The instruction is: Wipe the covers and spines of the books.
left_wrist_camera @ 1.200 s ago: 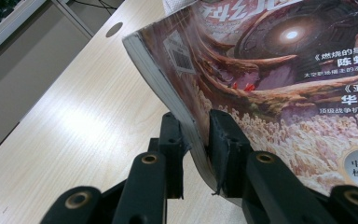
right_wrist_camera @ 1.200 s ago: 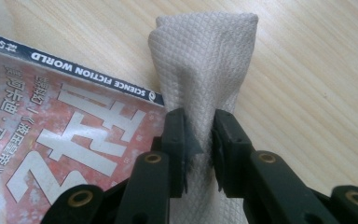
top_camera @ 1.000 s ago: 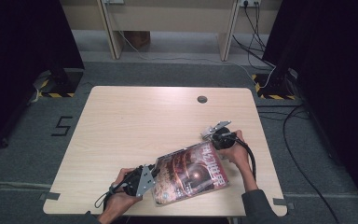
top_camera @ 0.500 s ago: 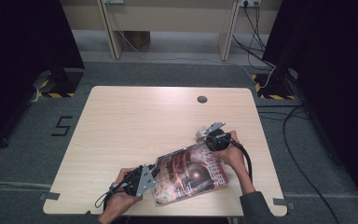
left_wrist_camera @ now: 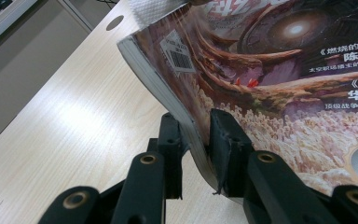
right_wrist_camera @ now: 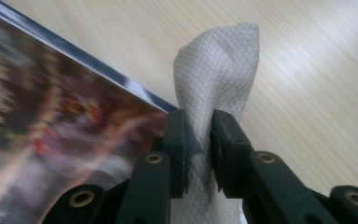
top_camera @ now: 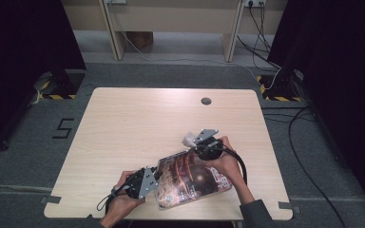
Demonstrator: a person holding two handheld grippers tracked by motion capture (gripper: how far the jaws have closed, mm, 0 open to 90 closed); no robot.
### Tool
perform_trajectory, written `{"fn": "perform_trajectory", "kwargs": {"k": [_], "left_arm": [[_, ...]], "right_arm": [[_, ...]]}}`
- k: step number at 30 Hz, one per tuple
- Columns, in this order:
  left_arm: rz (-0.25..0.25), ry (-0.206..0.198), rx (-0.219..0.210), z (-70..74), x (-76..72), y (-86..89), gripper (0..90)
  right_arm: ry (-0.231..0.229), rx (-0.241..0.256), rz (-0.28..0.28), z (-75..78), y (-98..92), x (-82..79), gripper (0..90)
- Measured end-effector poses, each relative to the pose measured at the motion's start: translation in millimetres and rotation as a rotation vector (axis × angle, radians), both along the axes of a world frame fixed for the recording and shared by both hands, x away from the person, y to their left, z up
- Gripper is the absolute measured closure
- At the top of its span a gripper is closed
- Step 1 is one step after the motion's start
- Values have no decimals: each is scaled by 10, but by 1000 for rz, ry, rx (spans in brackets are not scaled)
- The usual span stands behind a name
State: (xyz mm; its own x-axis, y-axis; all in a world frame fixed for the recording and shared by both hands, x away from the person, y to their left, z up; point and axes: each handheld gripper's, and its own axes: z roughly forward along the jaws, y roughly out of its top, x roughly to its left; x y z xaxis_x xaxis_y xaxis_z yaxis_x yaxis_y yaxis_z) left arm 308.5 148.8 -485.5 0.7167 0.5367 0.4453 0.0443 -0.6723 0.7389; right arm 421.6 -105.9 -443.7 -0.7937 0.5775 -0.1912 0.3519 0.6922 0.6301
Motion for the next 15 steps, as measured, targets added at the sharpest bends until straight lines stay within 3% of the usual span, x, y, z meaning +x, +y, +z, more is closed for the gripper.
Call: {"fn": "perform_trajectory", "kwargs": {"k": [9, 11, 15], "left_arm": [[6, 8, -6, -10, 13, 11, 742], [9, 12, -9, -13, 15, 13, 742], [8, 12, -11, -8, 14, 19, 742]], "right_arm": [[-12, 41, 98, 138, 291, -224, 768], [-26, 25, 104, 146, 312, -233, 769], [-6, 67, 79, 131, 232, -179, 778]]}}
